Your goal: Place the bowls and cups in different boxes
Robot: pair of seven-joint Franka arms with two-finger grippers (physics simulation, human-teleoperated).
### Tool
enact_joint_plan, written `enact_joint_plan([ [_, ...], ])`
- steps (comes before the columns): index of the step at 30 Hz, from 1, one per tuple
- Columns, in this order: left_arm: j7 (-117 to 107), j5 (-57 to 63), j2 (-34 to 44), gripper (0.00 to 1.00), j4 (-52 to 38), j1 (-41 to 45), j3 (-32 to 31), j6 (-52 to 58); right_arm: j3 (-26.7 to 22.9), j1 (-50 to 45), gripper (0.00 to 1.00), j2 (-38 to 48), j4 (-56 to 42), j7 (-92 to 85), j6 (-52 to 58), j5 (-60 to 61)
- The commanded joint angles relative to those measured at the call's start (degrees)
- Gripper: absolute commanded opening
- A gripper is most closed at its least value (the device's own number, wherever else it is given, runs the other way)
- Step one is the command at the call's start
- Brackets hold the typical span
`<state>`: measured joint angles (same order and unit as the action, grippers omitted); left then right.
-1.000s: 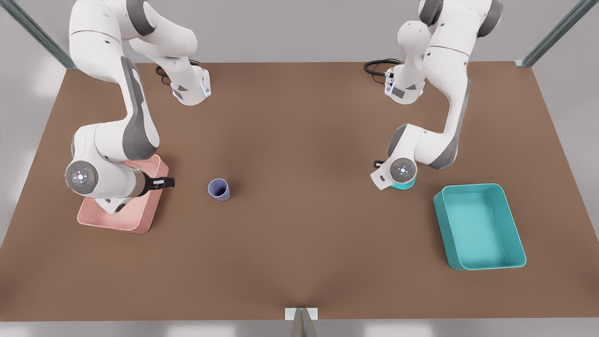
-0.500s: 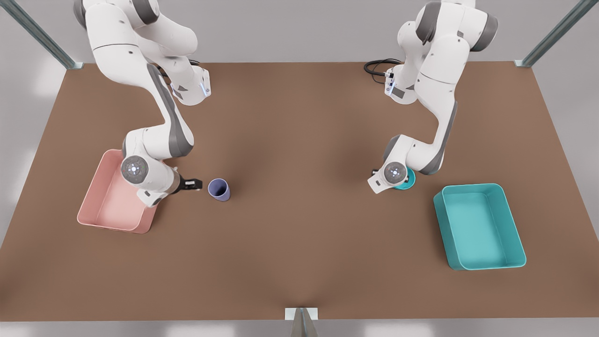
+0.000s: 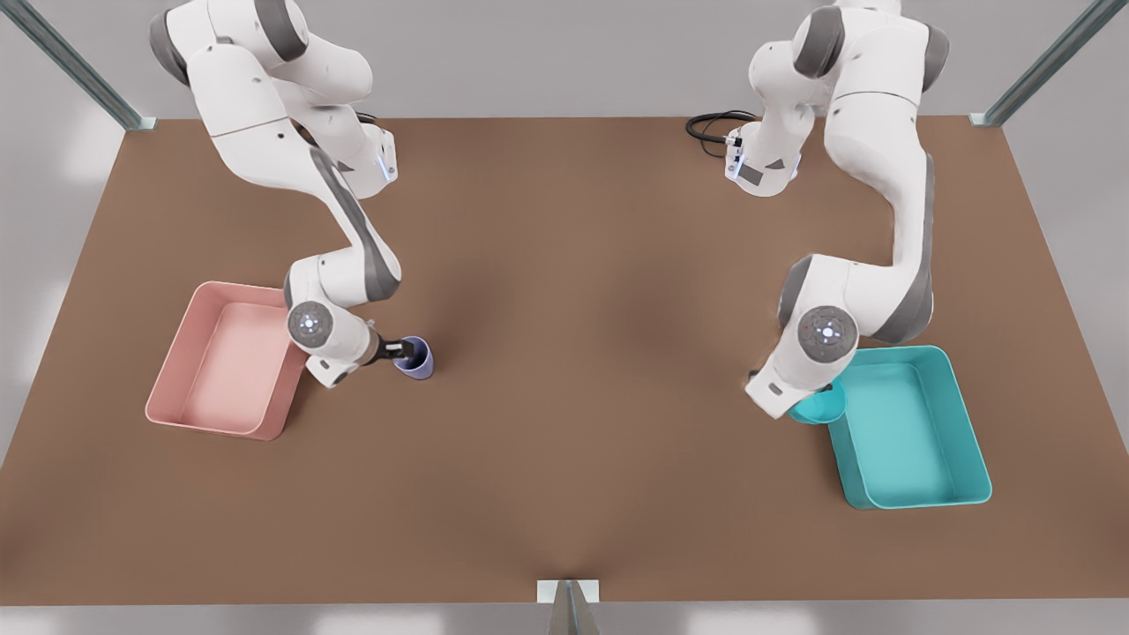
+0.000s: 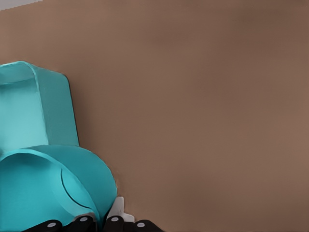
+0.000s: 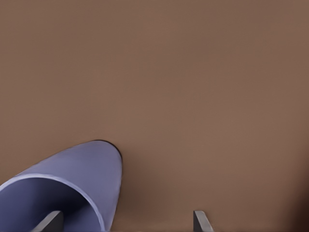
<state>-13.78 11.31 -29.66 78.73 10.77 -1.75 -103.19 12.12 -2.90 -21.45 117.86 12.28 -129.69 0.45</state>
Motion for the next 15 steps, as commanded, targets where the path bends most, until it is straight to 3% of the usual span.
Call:
enact_joint_plan([
  [1,3.1,-0.1,-5.7,0.21,-10.4,-5.2,0.1,15.0,0.0,0.0,1.0,0.0,1.3,2.4,-5.9,0.1],
  [2,6.4,-0.1,-8.6,0.21,-14.0,-8.3,0.1,12.7,0.0,0.0,1.0,-0.5,1.3,2.4,-6.1,0.1],
  [5,10.3,-0.1,-10.2,0.21,-13.4,-12.9,0.6,7.4,0.0,0.0,1.0,-1.8,1.3,2.4,-6.9,0.1],
  [8,10.4,-0.4,-11.7,0.21,-6.2,-12.8,3.9,-2.3,0.0,-0.1,0.95,-2.9,1.3,2.4,-7.9,0.0],
  [9,10.4,-0.8,-13.0,0.21,-5.9,-13.0,4.6,-4.5,0.0,-0.4,0.87,-3.2,1.1,2.4,-7.9,0.0],
  [10,10.4,-0.6,-13.8,0.21,-3.5,-13.0,4.7,-6.1,0.0,-0.4,0.65,-3.3,1.0,2.4,-7.9,0.0],
  [11,10.4,-0.7,-14.3,0.21,-2.1,-13.3,4.7,-8.8,0.0,-0.4,0.52,-3.4,0.8,2.4,-7.9,0.0],
  [12,10.4,-0.7,-15.7,0.21,-2.0,-13.9,5.2,-9.8,0.0,-0.8,0.3,-3.5,0.5,2.4,-7.7,0.0],
  [13,10.4,-0.8,-16.4,0.21,-2.0,-14.2,5.4,-11.4,0.0,-0.8,0.21,-4.0,-0.1,2.4,-7.1,0.0],
  [15,10.4,-1.0,-18.2,0.21,-2.0,-15.0,5.4,-13.0,0.0,-0.8,0.21,-3.9,-1.0,2.4,-5.8,0.0],
])
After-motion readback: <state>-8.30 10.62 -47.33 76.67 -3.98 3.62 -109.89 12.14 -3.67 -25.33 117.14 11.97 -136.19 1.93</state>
